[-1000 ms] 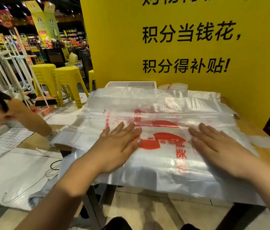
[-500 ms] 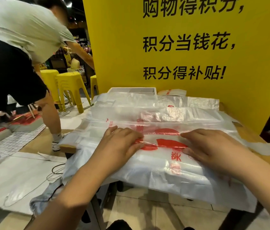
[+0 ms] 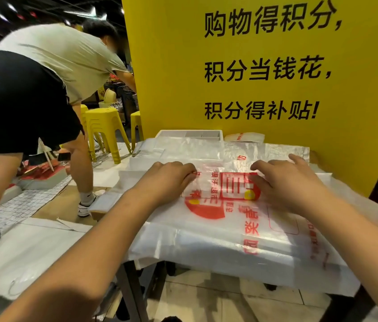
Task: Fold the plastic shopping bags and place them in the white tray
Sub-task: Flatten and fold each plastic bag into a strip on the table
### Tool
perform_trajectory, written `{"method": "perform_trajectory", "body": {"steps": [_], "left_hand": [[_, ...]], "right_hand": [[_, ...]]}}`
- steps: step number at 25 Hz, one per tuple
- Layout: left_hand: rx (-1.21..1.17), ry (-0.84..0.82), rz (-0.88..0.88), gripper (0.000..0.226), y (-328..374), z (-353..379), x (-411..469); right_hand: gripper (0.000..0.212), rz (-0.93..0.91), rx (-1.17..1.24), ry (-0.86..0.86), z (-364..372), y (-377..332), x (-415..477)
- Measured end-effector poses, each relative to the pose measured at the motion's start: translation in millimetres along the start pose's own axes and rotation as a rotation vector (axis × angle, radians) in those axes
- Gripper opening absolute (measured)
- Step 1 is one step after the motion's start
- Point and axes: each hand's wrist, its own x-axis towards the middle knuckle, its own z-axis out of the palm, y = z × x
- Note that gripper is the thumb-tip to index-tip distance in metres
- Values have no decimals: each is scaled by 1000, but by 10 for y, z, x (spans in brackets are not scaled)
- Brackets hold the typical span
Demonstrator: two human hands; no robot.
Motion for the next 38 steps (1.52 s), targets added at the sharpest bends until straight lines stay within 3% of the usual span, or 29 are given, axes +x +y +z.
{"method": "perform_trajectory", "body": {"steps": [6,11,14,17,20,25,27,31,35,38], "left_hand": [[-44,-69,-37,43,-48,157,0],[-187,-49,-45,43,24,244,-113],[-186,-134,-52,48,130,256,-201],[-202,-253,-167,54,0,259,-336],[-139,-285,-332,63,-102,246,-367],[-187,-268,-62,61,226,280,-352],[-185,-282,-63,60,240,319,-354],[-173,-268,-75,59,226,361,-357],[-200,-269,-79,57,222,363,-361],[-206,-268,-76,57,222,365,-356]], "right_hand": [[42,22,21,-28,192,-55,5],[39,-55,210,28,180,-262,-37],[39,-96,380,-20,230,-415,-71],[40,-52,442,-80,293,-376,-139],[46,-10,426,-131,327,-312,-174],[49,-4,411,-186,320,-324,-166],[54,31,369,-237,316,-244,-204],[68,273,228,-219,311,178,-368],[68,440,151,-374,292,454,-456],[59,414,-37,-193,231,271,-424]]}}
